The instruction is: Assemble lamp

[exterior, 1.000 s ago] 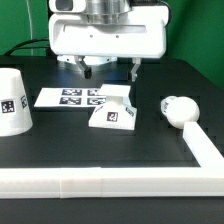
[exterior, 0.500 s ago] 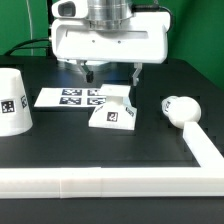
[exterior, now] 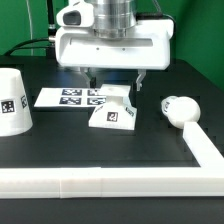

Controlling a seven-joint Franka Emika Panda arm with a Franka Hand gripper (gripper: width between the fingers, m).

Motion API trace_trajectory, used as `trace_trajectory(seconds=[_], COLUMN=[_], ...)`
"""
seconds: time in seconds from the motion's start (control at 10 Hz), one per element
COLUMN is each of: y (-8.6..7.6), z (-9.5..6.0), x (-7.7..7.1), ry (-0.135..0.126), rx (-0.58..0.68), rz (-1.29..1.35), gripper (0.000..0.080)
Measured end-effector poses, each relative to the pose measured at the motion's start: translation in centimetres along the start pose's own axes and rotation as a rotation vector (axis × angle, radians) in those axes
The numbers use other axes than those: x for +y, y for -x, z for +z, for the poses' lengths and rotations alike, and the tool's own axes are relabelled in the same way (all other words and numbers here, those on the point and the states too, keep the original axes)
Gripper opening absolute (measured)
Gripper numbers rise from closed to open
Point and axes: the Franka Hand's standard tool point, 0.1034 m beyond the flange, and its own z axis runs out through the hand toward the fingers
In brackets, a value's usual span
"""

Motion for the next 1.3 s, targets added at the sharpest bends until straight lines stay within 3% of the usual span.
trace_trajectory(seconds=[0.3, 0.5, 1.3], y=[0.13, 0.13, 0.15], z=[0.51, 0.54, 0.56], x=[-0.09, -0.09, -0.09], ry=[0.002, 0.002, 0.002], rx=[-0.008, -0.008, -0.009], rz=[-0.009, -0.016, -0.016], gripper=[0.07, 0.0531, 0.0534])
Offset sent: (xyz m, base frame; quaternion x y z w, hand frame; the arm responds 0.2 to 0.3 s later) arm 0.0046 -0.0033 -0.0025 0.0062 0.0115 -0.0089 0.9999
